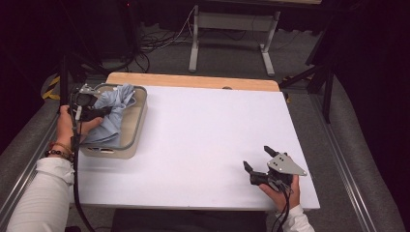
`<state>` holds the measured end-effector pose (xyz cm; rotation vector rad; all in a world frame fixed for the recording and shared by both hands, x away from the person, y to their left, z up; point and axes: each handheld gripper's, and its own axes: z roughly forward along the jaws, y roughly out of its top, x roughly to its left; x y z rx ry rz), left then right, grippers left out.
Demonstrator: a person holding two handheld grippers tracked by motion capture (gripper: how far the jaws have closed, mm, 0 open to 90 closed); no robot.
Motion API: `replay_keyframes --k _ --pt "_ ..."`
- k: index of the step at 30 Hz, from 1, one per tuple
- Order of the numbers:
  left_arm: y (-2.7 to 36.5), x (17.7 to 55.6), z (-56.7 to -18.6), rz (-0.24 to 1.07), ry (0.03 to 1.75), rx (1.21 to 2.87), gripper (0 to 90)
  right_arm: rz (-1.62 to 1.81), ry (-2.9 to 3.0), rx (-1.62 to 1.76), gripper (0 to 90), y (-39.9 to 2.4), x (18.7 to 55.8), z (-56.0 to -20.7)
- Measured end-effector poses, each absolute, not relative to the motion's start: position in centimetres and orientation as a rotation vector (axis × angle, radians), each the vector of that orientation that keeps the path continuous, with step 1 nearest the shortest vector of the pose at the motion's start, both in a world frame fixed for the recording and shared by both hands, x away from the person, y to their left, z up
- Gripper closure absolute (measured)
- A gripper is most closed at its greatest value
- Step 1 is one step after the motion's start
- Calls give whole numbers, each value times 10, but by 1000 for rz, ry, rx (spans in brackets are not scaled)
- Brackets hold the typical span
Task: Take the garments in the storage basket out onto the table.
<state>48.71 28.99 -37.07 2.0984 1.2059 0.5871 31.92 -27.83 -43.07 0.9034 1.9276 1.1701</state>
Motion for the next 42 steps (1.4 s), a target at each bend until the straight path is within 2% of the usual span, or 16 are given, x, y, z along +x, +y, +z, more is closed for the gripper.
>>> replay_keyframes --k 26,42 --pt "292 463 -335 677 1068 1920 720 1172 1918 909 127 -278 319 -431" --pt "269 445 -301 669 950 1863 721 1172 1918 920 128 -279 320 -431"
